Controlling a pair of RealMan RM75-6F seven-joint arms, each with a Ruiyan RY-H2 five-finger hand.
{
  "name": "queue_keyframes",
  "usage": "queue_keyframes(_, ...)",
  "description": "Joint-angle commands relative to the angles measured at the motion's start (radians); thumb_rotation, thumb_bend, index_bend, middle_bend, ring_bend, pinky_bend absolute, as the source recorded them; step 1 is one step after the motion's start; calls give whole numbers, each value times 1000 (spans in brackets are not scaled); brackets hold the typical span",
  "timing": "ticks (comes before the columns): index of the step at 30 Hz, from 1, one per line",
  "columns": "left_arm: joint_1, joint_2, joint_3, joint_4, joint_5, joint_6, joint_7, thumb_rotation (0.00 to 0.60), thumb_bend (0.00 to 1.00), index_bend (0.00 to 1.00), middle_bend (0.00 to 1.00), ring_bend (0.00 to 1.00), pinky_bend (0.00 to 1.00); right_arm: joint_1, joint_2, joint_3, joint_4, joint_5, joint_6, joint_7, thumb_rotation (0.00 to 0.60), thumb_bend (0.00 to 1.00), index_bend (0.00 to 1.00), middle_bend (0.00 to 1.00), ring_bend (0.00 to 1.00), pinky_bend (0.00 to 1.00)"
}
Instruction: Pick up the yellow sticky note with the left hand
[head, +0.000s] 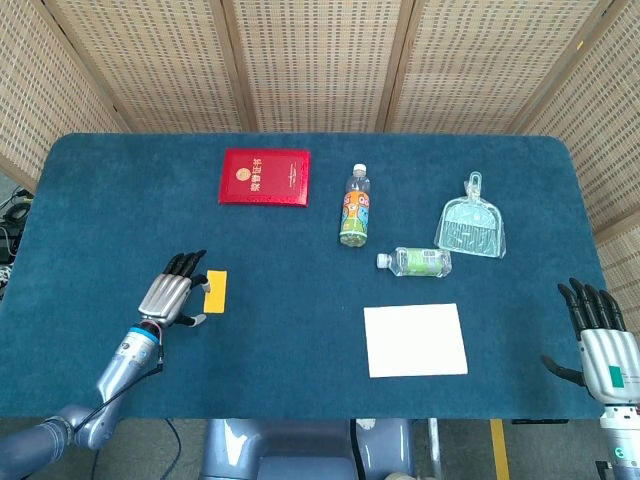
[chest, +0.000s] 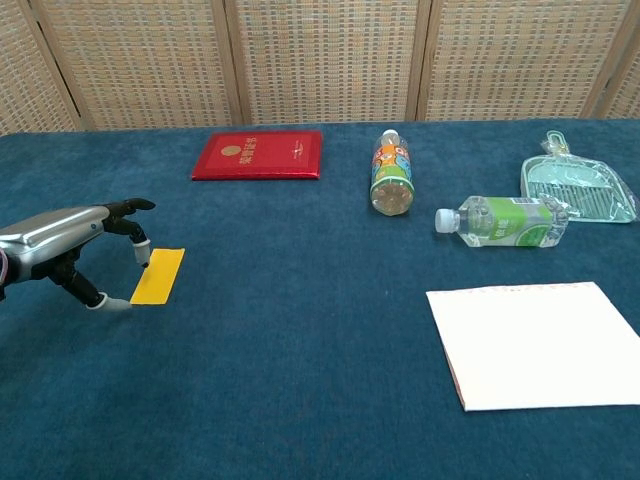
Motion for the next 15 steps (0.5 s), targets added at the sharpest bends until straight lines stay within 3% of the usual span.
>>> queue_keyframes(1, -6, -14, 1, 13, -3, -4, -5, 600, 189, 449, 0, 0, 0, 0, -1, 0, 1, 2, -1, -1, 600, 0, 45, 0, 0, 0)
queue_keyframes(15, -35, -60, -10, 54, -30, -19, 10, 600, 200, 449, 0, 0, 0, 3, -1, 0, 7, 13, -11, 4, 600, 0, 49, 0, 0, 0)
